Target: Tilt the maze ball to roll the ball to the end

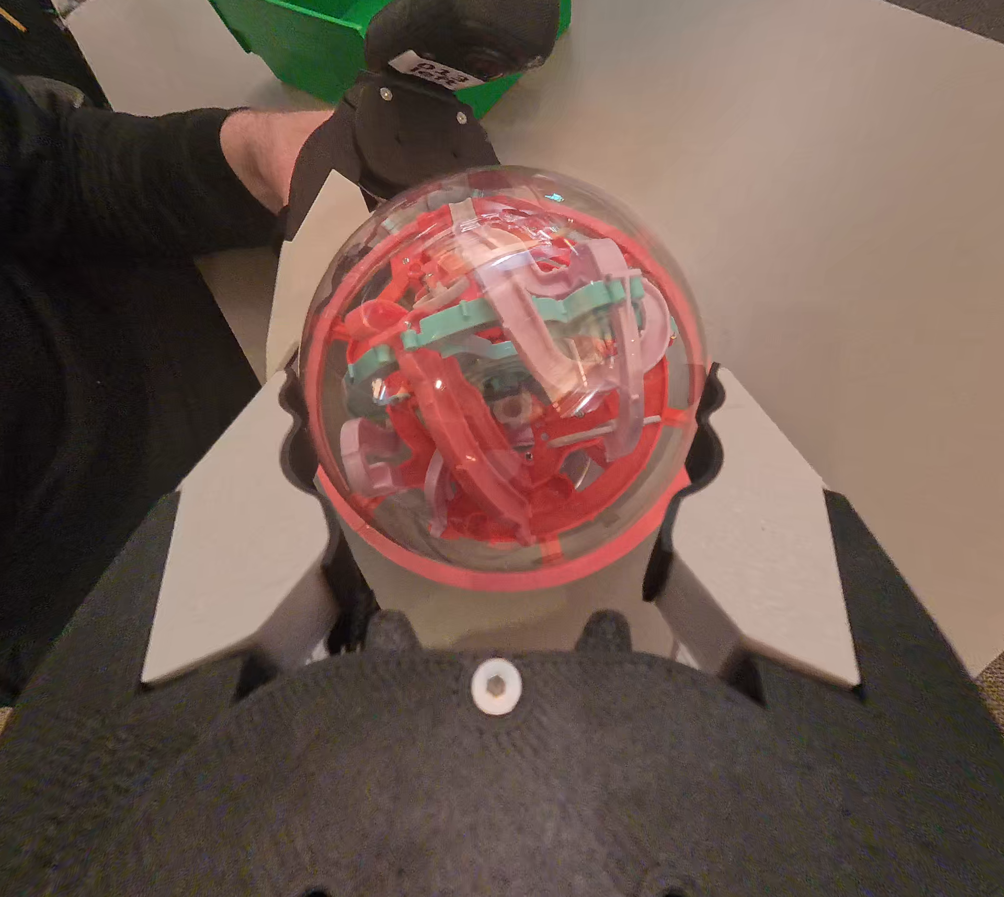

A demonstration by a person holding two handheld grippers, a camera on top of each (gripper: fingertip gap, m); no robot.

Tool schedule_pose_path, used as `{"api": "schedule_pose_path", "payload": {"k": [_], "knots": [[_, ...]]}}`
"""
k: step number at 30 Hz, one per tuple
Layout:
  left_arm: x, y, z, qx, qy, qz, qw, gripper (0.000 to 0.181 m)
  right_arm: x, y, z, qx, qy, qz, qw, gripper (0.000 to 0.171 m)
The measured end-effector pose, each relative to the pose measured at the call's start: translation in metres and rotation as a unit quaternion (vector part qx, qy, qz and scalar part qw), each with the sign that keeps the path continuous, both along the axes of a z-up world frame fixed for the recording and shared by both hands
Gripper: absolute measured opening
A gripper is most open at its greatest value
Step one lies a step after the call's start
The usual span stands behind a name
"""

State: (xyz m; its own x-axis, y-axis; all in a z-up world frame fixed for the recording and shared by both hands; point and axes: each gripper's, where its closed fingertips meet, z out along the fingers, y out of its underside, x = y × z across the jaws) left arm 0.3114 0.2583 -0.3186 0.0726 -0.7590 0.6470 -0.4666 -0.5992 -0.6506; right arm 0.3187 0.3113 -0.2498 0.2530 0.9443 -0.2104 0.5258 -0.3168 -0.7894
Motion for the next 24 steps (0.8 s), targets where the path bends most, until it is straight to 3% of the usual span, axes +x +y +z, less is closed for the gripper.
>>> {"api": "schedule_pose_path", "payload": {"k": [24], "knots": [[0.003,-0.001,-0.01,0.026,0.059,0.013,0.998,0.132,0.005,0.003,-0.001,-0.071,0.079,-0.046,0.993,0.141]]}}
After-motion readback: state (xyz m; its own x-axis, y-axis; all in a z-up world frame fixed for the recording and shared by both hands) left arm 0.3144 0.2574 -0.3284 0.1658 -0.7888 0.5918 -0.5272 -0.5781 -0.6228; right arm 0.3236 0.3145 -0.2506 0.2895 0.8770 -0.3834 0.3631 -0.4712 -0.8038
